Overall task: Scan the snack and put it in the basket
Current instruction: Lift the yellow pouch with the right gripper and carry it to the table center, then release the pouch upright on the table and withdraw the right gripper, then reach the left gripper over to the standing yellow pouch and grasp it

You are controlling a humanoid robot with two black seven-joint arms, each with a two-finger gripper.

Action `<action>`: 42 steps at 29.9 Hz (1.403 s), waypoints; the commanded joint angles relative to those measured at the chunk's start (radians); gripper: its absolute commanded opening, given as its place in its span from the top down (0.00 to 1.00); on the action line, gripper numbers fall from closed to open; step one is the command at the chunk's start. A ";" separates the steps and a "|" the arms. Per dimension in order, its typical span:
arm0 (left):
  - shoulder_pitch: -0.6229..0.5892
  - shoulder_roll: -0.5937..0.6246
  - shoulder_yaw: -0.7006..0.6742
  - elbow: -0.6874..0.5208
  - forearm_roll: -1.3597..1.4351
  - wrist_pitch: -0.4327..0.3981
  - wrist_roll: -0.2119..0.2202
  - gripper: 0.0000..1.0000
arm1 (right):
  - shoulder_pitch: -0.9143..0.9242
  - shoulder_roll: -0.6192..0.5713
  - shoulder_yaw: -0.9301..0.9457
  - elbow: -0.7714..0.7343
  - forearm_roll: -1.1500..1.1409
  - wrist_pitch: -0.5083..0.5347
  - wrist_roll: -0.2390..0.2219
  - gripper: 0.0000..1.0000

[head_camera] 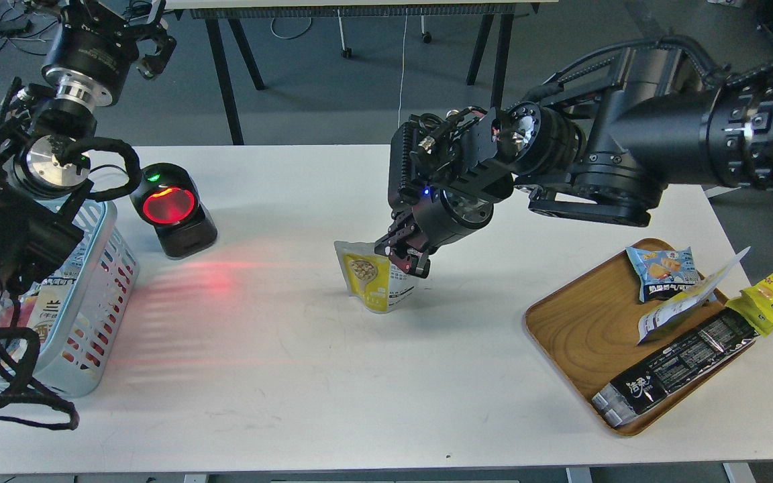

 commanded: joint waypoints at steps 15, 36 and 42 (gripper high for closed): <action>-0.032 0.046 0.037 -0.078 0.011 0.000 0.043 0.00 | 0.085 -0.310 0.208 0.181 0.156 0.014 0.000 0.06; -0.163 0.277 0.180 -0.671 1.044 0.000 0.044 0.01 | -0.488 -0.729 0.786 0.078 0.695 0.012 0.000 0.04; -0.158 0.291 0.181 -0.915 1.388 0.000 0.043 0.01 | -0.610 -0.719 0.922 0.029 1.030 0.014 0.000 0.04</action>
